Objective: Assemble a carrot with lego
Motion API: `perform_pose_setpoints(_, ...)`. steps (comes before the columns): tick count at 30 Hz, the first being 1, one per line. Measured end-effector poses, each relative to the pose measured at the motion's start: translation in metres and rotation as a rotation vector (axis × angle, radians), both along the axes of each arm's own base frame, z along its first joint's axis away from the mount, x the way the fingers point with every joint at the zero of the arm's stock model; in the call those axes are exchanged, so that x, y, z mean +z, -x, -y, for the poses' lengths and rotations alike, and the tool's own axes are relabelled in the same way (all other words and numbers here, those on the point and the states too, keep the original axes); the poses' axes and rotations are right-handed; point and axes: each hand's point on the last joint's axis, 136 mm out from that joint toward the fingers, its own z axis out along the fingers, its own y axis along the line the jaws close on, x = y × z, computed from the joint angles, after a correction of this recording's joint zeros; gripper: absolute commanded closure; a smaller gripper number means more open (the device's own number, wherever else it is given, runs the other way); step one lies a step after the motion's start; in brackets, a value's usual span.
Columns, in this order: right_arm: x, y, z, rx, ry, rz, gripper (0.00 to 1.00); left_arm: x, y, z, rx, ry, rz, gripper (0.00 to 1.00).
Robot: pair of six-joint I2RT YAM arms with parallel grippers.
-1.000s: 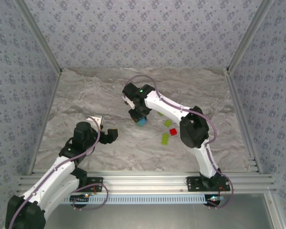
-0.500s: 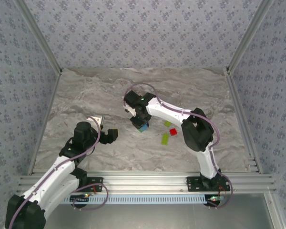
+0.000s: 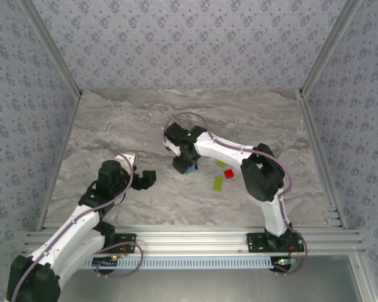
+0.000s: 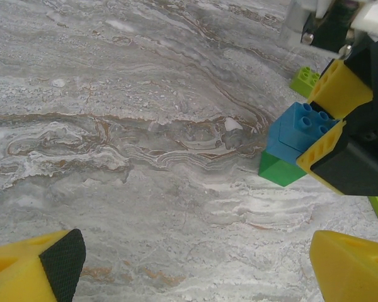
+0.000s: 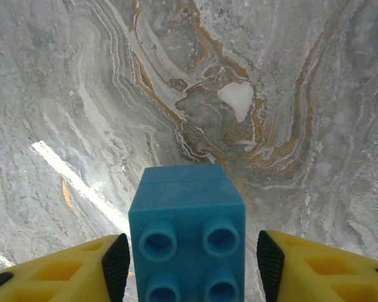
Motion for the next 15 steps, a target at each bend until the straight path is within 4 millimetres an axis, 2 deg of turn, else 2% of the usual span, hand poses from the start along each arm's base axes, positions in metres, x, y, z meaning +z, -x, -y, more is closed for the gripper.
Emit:
perform_pose_setpoints(3,0.019,-0.001,-0.001,-0.001,-0.035,0.033,0.30,0.000,0.000,0.000,0.000,0.000,0.001,0.07)
perform_pose_setpoints(8,0.073,-0.005,0.005,-0.019,-0.122,0.141,0.28,0.000,0.000,0.000,0.000,0.000,0.001,0.07)
perform_pose_setpoints(10,0.096,-0.006,0.018,-0.051,-0.153,0.190,0.28,0.000,0.000,0.000,-0.001,0.000,0.001,0.07)
perform_pose_setpoints(12,0.110,-0.007,0.037,-0.105,-0.173,0.223,0.28,0.000,0.000,0.000,-0.001,0.000,0.001,0.07)
perform_pose_setpoints(15,0.113,-0.011,0.080,-0.241,-0.186,0.245,0.28,0.001,0.000,0.000,-0.001,0.000,0.001,0.07)
